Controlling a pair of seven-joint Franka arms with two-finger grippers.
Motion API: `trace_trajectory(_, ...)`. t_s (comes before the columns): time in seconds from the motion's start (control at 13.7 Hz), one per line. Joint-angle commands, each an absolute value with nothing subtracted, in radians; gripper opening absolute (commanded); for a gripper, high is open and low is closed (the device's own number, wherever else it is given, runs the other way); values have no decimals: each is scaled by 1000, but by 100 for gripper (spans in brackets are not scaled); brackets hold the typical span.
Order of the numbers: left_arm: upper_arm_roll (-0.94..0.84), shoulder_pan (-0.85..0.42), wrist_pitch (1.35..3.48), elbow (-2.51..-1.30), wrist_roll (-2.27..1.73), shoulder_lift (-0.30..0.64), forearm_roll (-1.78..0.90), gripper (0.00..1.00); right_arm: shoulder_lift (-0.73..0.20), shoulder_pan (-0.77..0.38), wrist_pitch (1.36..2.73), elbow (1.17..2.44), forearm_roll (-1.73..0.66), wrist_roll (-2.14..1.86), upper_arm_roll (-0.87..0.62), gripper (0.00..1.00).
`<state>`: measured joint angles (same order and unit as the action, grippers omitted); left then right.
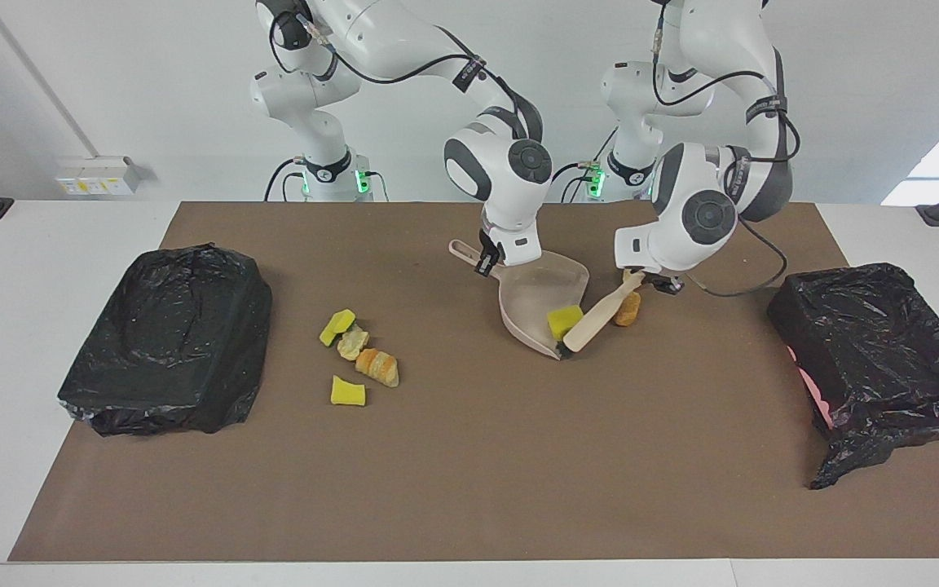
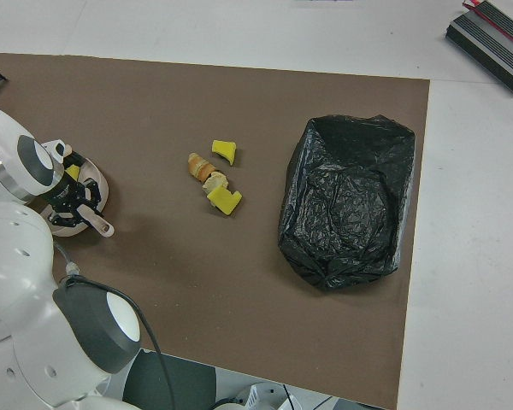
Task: Sweep and dump trash in bin
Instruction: 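Sweep the sponge and bread scraps into the dustpan with the left gripper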
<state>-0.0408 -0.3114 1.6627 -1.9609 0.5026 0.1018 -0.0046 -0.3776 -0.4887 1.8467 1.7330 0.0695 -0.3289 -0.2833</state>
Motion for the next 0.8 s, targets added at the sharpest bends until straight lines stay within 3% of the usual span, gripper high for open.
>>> trace_trajectory(0.0, -23, -357, 1631, -2003, 355, 8, -15, 0, -345, -471, 1829, 1775, 75, -376, -291, 0)
trace_trajectory(0.37, -14, -252, 1534, -2087, 73, -121, -15, 0, -347, -460, 1842, 1776, 84, -537, -288, 0)
trace_trajectory(0.73, -14, -193, 1615, -2329, -210, -277, 21, 0, -318, -440, 1956, 1874, 115, -657, -290, 0)
